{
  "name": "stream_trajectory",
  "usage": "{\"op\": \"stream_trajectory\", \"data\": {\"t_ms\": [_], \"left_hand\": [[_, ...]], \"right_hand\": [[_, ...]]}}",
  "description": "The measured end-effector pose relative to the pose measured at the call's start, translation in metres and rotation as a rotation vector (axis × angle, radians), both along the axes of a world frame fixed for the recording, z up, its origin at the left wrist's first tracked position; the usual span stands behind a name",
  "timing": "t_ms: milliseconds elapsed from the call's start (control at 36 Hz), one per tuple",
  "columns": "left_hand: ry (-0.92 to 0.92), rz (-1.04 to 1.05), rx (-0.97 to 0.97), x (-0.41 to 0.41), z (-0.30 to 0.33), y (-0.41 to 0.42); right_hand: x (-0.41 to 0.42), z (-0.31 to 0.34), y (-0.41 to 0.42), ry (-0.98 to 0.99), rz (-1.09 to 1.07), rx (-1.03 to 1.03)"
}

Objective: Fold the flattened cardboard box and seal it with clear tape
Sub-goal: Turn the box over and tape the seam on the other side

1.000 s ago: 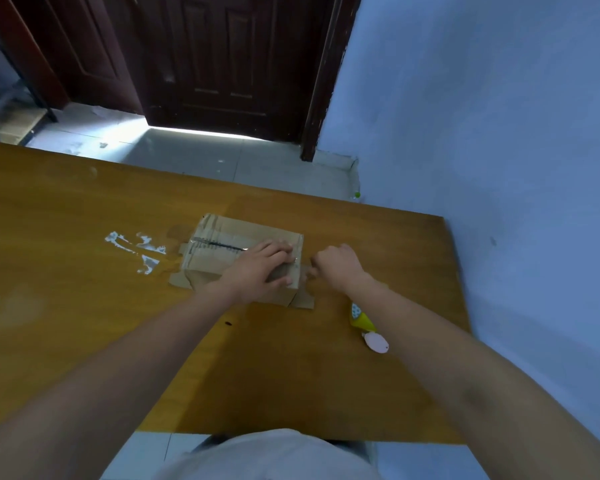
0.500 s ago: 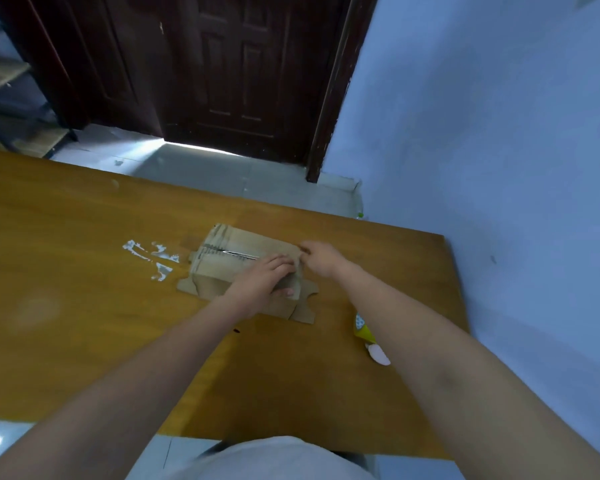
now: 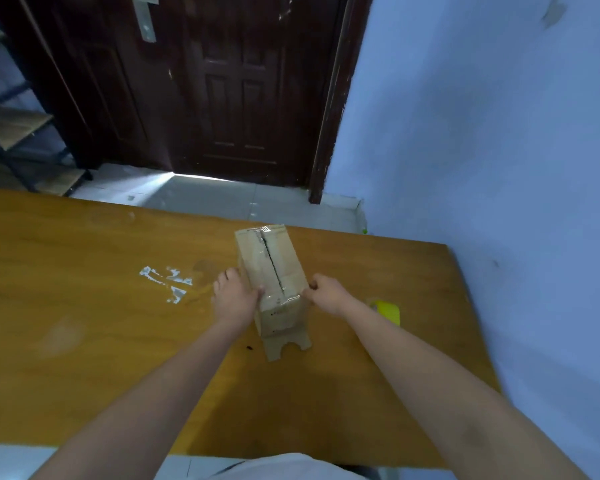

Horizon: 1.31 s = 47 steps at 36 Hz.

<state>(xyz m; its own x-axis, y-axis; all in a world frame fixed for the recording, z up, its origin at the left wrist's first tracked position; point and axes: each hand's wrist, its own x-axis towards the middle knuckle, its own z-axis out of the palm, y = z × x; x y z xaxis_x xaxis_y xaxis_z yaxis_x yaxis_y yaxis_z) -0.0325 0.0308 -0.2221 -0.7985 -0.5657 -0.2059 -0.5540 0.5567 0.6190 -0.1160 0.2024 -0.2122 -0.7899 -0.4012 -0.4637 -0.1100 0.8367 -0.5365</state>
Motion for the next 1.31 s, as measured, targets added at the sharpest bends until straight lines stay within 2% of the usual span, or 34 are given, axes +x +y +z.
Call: {"op": "stream_trajectory", "data": {"t_ms": [83, 139, 250, 361, 500, 611, 750, 889, 944, 1167, 1306], "left_hand": [[-0.035, -0.004, 0.120, -0.005, 0.003, 0.003], [-0.082, -0.037, 0.109, -0.009, 0.006, 0.005], [-0.160, -0.090, 0.034, -0.018, 0.015, 0.015], [-0.281, -0.228, -0.191, -0.024, 0.022, 0.029], [-0.408, -0.365, -0.314, -0.029, 0.020, 0.032], [-0.441, -0.456, -0.359, -0.033, 0.025, 0.031], [-0.450, -0.606, -0.502, -0.035, 0.026, 0.026], [-0.497, -0.779, -0.631, -0.032, 0.039, 0.022], [-0.516, -0.844, -0.676, -0.029, 0.041, 0.020], [-0.533, -0.977, -0.693, -0.026, 0.041, 0.010], [-0.504, -0.976, -0.655, -0.024, 0.039, 0.004]], "right_hand": [[0.013, -0.002, 0.000, -0.079, -0.048, -0.059], [0.022, -0.001, 0.000, -0.121, -0.064, -0.108], [0.040, 0.001, -0.002, -0.204, -0.023, -0.187], [0.056, 0.000, -0.011, -0.259, -0.060, -0.222], [0.065, 0.003, -0.017, -0.327, -0.013, -0.242], [0.056, 0.007, -0.005, -0.218, 0.050, -0.158], [0.033, 0.023, 0.013, 0.160, -0.011, -0.159], [0.009, 0.037, 0.027, 0.350, -0.078, -0.103], [0.002, 0.038, 0.030, 0.353, -0.063, -0.066], [0.006, 0.022, 0.032, 0.144, 0.096, 0.039], [0.011, 0.017, 0.030, 0.169, 0.119, 0.081]]}}
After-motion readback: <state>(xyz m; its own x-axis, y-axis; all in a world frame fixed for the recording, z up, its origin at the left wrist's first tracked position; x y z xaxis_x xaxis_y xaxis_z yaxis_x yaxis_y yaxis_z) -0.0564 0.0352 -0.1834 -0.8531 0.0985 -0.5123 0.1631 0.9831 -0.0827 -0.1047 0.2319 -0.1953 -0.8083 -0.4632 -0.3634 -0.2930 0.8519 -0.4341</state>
